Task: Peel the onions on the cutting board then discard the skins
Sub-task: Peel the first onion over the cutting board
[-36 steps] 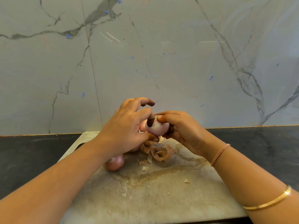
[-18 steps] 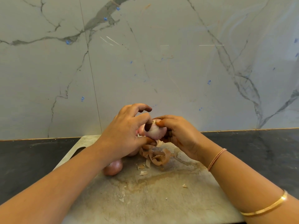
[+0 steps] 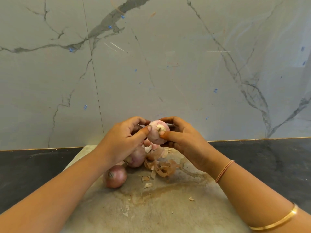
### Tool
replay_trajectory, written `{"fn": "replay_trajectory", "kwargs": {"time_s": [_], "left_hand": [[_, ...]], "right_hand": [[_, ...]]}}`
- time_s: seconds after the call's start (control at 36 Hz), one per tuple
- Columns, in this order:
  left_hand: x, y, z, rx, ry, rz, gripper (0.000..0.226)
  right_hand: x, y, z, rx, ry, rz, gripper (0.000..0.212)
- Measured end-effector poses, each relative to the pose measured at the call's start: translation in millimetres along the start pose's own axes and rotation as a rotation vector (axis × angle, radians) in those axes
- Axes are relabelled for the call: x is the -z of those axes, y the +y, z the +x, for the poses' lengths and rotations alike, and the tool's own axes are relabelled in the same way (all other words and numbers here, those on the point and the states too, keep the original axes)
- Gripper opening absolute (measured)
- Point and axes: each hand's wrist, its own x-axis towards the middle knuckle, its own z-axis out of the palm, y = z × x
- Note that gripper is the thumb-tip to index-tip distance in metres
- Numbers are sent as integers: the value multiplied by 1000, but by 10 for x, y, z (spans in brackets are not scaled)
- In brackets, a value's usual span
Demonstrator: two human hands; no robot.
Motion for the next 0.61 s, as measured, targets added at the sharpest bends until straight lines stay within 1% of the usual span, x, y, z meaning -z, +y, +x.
{"fn": "replay_trajectory", "kwargs": {"time_s": [0.11, 0.25, 0.33, 0.47, 0.61], "left_hand": [[11, -5, -2, -35, 3, 31, 8], [9, 8, -3, -87, 5, 94, 17], [5, -2, -1, -125, 22, 180, 19], [5, -20, 6, -171, 63, 295, 14], [8, -20, 16, -188, 63, 394, 22]], "right_hand": [[-17, 6, -8, 28, -11, -23, 24], [-11, -4, -7, 39, -10, -14, 27], [-7, -7, -13, 54, -16, -40, 29], [-12, -8, -17, 59, -13, -77, 33], [-26, -22, -23, 59, -4, -106, 32]]}}
